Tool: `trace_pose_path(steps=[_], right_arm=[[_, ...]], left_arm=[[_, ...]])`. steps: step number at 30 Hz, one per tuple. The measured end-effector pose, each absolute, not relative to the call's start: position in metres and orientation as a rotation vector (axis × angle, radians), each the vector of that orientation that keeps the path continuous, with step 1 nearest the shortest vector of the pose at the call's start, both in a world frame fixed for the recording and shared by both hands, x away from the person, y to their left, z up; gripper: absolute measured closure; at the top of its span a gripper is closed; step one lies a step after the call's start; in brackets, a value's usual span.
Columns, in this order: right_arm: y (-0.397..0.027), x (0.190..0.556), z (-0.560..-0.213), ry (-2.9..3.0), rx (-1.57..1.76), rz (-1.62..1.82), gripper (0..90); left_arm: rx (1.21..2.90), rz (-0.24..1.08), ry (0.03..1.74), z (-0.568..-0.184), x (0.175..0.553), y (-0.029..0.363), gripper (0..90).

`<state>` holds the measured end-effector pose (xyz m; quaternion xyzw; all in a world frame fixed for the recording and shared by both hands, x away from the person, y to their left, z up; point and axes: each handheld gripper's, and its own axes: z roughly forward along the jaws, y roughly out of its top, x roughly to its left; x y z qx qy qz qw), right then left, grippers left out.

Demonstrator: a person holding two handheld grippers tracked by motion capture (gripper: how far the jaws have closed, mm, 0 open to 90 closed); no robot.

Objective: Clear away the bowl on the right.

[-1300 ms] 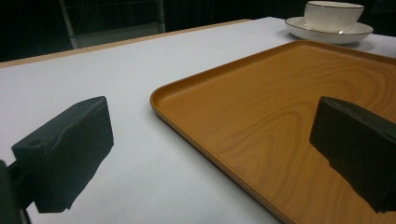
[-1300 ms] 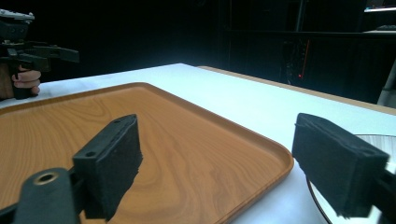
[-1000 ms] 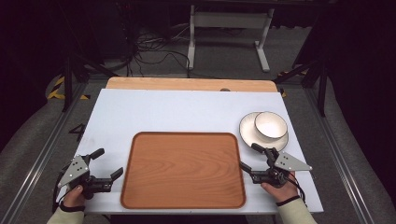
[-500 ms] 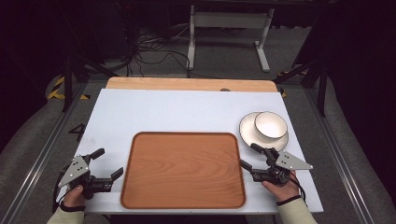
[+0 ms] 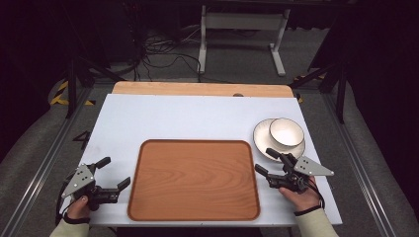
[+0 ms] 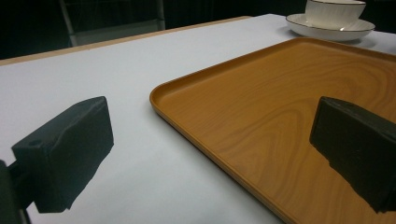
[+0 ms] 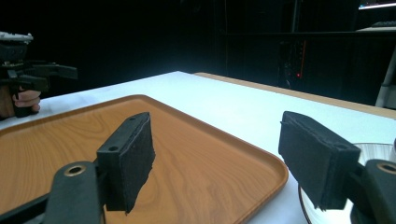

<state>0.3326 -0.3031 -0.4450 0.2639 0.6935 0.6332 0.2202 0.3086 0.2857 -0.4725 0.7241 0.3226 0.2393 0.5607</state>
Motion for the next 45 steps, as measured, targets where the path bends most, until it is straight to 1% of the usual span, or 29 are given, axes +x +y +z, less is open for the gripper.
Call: trace_pose_path(steps=[6, 11, 17, 29, 32, 45], right_arm=[[-0.304, 0.332, -0.435, 1.918, 0.753, 1.753, 28.6], [-0.305, 0.332, -0.426, 1.943, 0.779, 1.736, 32.3], [-0.306, 0.337, -0.42, 1.996, 0.784, 1.686, 31.5], [-0.312, 0.344, -0.404, 2.007, 0.806, 1.666, 35.5], [-0.315, 0.348, -0.4, 1.998, 0.788, 1.651, 37.5], [-0.327, 0.371, -0.388, 1.99, 0.847, 1.595, 37.3]], left_arm=[[1.708, 0.563, 0.762, -0.472, 0.309, 0.286, 0.2], [1.708, 0.563, 0.763, -0.472, 0.309, 0.286, 0.3], [1.708, 0.563, 0.763, -0.472, 0.309, 0.285, 0.3], [1.718, 0.559, 0.764, -0.472, 0.309, 0.286, 0.3], [1.714, 0.56, 0.765, -0.472, 0.309, 0.286, 0.3], [1.716, 0.559, 0.767, -0.472, 0.309, 0.285, 0.3]])
